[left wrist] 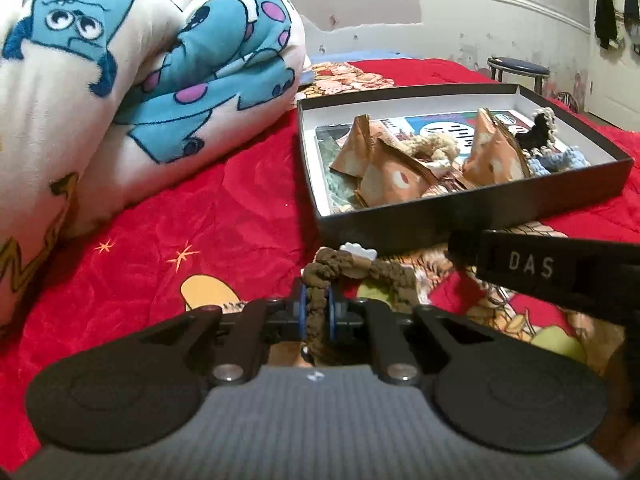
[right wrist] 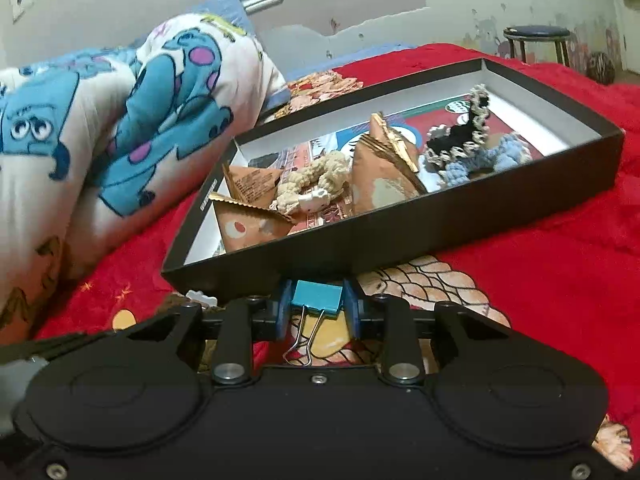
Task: Organize objects
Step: 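Grasp the brown braided scrunchie with the left tool while the right tool grasps the blue binder clip, then carry the braided scrunchie with the left tool while the right tool carries the clip over the box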
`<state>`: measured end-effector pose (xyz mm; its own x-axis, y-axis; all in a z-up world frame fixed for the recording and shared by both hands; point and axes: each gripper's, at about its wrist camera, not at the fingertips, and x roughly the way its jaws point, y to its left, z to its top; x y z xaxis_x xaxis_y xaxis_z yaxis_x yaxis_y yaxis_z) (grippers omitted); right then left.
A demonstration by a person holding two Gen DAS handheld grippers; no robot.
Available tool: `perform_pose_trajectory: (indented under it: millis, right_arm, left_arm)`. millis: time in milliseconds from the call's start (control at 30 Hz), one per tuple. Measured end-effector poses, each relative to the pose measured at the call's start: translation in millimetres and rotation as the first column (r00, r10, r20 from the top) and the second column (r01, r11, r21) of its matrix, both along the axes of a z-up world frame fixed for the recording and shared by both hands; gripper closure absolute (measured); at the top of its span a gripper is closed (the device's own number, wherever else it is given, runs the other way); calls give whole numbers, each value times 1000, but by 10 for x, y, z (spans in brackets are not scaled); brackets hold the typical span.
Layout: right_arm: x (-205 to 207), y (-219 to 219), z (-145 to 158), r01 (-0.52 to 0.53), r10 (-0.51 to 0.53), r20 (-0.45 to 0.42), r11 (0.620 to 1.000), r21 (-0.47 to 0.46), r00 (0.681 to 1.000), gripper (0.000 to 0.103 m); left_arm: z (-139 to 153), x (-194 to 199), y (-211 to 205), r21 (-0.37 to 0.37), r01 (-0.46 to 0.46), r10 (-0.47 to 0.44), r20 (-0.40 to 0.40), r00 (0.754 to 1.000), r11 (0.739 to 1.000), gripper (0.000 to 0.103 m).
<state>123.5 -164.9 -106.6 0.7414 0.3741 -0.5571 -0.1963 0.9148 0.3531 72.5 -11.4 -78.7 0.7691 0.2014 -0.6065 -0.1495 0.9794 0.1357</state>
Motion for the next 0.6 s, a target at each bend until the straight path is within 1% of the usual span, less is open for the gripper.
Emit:
perform_pose_trajectory:
  millis: [100,167,233,333,400,467,600]
  right_arm:
    - [-103,-44,42,1,-1,-4,1000,-17,1000,76]
    - [-172,-115,64,20,-19,-35,1000,20,999,76]
    - [-239,-190,74,36,-32,-59,998,61,998,76]
    - [-307,-249,120,41,-38,-61,998,48,997,76]
    - [-319,-284,150,54,-51,-60,997,56,997,76]
    - [-314,-301,166,60,-57,-55,996,63,997,76]
    - [-244,-269,165,63,-59,-52,994,84,997,77]
  left_arm:
    - [47,-74,-5,-48,0,0,7,1000,999,92]
    - [82,-149,-39,-79,36,-33,36,999,996,92]
    - [115,-198,-112,-79,65,-61,50,997,995,92]
    - [184,-237,-197,-82,98,-92,77,993,992,92]
    - [246,-272,-208,-96,114,-104,105,989,989,92]
    - [280,-292,-191,-105,111,-98,117,988,988,91]
    - [244,-329,-43,-252,130,-92,157,983,959,91]
